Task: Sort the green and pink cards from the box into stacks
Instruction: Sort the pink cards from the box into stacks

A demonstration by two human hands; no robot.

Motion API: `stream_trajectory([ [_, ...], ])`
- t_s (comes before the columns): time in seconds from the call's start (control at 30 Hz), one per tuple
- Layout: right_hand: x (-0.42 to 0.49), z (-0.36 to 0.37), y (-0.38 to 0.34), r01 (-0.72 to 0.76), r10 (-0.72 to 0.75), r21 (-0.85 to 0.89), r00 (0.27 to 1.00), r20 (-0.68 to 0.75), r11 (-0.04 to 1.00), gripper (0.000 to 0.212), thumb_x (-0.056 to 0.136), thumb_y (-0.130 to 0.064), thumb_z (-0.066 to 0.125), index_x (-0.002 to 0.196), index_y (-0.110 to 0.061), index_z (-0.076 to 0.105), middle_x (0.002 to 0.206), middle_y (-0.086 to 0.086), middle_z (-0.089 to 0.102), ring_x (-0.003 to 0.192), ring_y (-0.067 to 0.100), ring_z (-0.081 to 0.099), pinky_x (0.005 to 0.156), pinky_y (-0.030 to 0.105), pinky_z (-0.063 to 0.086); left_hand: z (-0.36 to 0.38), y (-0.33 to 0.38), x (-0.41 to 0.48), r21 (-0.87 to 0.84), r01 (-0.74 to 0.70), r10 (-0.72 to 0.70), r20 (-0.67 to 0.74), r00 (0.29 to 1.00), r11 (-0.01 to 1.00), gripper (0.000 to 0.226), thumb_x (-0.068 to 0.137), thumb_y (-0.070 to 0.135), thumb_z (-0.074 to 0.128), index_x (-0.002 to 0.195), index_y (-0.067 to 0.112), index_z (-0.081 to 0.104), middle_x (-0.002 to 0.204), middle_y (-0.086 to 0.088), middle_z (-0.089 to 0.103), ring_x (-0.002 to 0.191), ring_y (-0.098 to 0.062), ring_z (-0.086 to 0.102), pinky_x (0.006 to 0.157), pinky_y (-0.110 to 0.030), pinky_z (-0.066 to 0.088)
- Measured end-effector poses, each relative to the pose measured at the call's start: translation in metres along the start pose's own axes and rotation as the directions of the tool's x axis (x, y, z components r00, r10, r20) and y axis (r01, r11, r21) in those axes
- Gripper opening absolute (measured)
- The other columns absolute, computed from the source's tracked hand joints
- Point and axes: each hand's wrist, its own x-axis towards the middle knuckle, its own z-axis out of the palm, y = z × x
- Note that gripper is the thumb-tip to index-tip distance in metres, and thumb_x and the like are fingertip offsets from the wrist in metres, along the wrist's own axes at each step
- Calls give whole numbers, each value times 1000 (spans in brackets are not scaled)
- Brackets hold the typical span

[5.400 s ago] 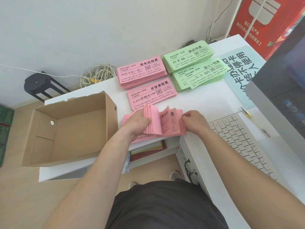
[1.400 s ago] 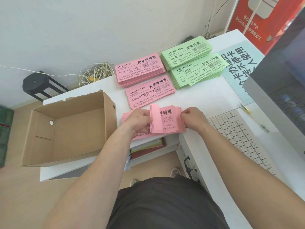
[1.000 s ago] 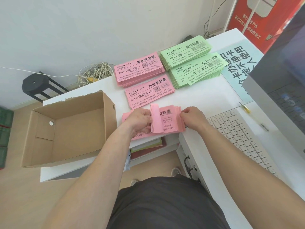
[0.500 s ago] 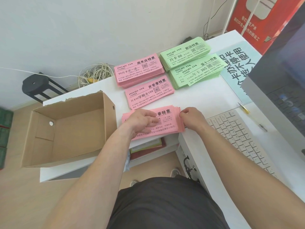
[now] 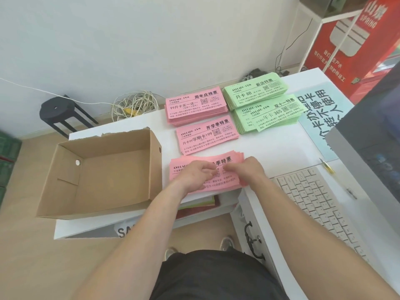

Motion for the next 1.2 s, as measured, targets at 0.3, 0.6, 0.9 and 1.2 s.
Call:
stream_trajectory([
  [0.3, -7, 2, -6, 117, -118, 28, 992, 40, 993, 47, 74, -24, 86, 110, -13, 59, 100, 3, 72, 81, 17, 71, 54, 29, 54, -5, -24, -3, -98, -116, 117, 1, 993, 988, 39, 98, 6, 54, 132, 24, 56, 123, 12, 68, 116, -11, 61, 94, -30, 52],
  [0.6, -12, -51, -16, 442, -449, 78, 880, 156, 893, 58, 70, -6, 91, 118, -20, 60, 108, -3, 76, 97, 12, 74, 86, 37, 61, -48, -3, 8, 627, -70, 218, -162, 963, 776, 97, 75, 29, 79, 155, 27, 25, 149, -1, 45, 135, -25, 40, 111, -41, 38],
  [0.9, 2, -67, -8, 486, -510, 162, 840, 185, 859, 60, 72, -1, 89, 121, -17, 59, 114, -4, 73, 106, 4, 68, 83, 18, 56, -55, 11, 16, 612, -97, 285, -216, 934, 785, 49, 62, 32, 87, 102, 33, 60, 98, 11, 68, 89, -18, 65, 77, -37, 57],
  [1.2, 21, -38, 28, 464, -477, 140, 875, 84, 875, 51, 77, -7, 86, 116, -20, 56, 106, -2, 70, 102, 11, 63, 86, 26, 52, -28, -22, 15, 511, -176, 427, -430, 795, 842, 62, 75, 22, 82, 130, 29, 54, 123, 10, 62, 110, -11, 58, 96, -30, 48],
])
